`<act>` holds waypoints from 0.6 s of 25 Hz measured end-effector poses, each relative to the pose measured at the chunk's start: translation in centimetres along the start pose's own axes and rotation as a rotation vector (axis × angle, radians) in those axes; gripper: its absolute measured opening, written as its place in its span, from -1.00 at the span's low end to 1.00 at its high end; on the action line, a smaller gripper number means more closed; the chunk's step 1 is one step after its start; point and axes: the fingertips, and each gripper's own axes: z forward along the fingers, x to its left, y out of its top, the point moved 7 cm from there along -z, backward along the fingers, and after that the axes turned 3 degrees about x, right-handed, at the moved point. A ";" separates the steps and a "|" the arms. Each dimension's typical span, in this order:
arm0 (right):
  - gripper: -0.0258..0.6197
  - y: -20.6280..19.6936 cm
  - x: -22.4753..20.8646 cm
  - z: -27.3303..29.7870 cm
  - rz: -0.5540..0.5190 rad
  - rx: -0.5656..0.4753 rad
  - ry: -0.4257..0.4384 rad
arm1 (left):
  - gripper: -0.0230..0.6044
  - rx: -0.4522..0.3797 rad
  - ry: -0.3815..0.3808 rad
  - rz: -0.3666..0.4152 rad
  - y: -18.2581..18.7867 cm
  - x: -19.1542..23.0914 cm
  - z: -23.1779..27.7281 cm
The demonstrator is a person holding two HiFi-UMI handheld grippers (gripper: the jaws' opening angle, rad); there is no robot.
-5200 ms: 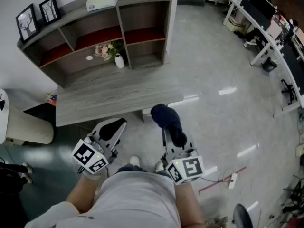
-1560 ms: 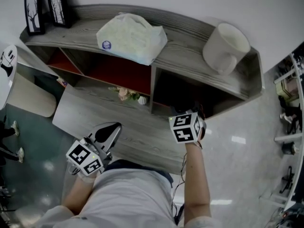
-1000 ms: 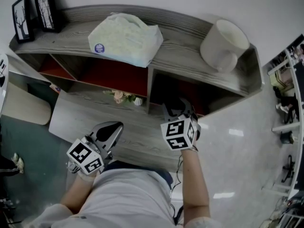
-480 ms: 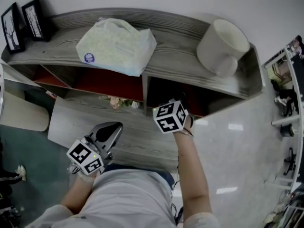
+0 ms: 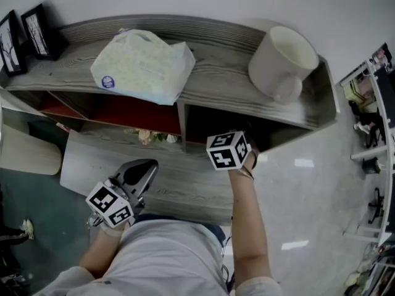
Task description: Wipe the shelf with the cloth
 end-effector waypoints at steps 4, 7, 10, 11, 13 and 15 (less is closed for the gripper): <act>-0.66 -1.6 -1.9 -0.6 0.032 0.045 -0.049 | -0.88 0.000 -0.011 0.005 0.1 -0.3 0.6; -0.66 -2.2 -2.3 -1.1 0.041 0.065 -0.059 | -0.88 0.006 -0.023 0.009 0.0 -0.6 1.1; -0.60 -2.0 -1.9 -2.1 0.037 0.039 -0.047 | -0.88 0.012 -0.032 0.009 -0.1 -0.8 1.2; -0.54 -1.9 -1.8 -2.6 0.059 0.016 -0.034 | -0.88 0.014 -0.033 0.009 -0.2 -0.9 1.3; -0.43 -1.4 -1.7 -3.5 0.105 -0.032 -0.001 | -0.88 0.017 -0.033 0.007 -0.3 -0.8 1.3; -0.27 -1.0 -1.8 -3.8 0.107 -0.053 0.002 | -0.88 0.017 -0.033 0.006 -0.4 -0.8 1.3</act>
